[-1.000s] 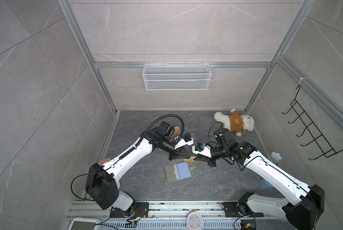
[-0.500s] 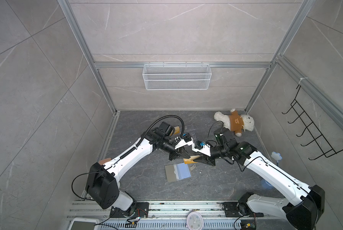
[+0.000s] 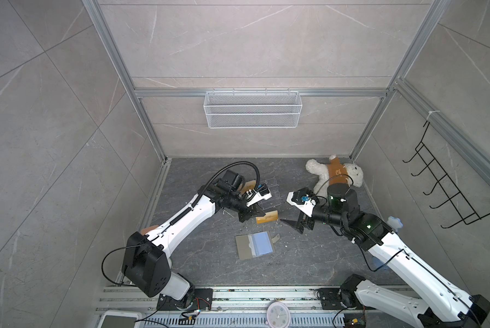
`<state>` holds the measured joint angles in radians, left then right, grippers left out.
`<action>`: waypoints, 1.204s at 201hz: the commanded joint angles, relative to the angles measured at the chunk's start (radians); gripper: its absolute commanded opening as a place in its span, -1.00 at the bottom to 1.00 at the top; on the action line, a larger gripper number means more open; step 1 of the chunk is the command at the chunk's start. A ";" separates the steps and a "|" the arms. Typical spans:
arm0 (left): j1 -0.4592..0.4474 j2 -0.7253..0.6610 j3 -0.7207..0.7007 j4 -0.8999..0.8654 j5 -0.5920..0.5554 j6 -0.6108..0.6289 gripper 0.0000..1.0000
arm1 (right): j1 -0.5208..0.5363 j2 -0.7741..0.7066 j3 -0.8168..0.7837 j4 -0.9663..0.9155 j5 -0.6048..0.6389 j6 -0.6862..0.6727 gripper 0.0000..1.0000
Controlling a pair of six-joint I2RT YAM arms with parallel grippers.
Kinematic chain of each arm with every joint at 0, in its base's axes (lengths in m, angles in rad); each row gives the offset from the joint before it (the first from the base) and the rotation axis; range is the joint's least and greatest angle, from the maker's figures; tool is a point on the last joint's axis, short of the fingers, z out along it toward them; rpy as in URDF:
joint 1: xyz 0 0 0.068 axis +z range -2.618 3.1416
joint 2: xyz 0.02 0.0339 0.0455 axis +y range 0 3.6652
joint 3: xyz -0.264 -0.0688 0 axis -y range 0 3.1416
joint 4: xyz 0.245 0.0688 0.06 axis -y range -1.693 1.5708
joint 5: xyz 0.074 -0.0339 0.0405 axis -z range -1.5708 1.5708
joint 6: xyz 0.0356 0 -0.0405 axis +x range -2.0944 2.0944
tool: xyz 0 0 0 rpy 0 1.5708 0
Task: Take the credit cards out of the card holder
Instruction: Take out the credit card from the card slot, then place the credit card in the storage box.
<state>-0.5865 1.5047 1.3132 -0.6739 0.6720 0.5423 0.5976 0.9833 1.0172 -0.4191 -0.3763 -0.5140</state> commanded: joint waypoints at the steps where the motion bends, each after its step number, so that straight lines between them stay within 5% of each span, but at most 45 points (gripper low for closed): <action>1: 0.037 0.022 0.079 -0.001 -0.081 0.018 -1.00 | -0.002 -0.010 0.004 -0.002 0.041 0.047 1.00; 122: 0.272 0.286 0.376 -0.103 -0.048 0.188 -1.00 | -0.002 -0.167 -0.071 0.038 0.101 0.193 1.00; 242: 0.308 0.466 0.498 -0.142 0.009 0.264 -1.00 | -0.001 -0.218 -0.116 -0.012 0.136 0.209 1.00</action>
<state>-0.2882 1.9560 1.7767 -0.7963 0.6361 0.7677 0.5976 0.7719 0.9134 -0.4126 -0.2489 -0.3275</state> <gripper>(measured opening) 0.049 0.997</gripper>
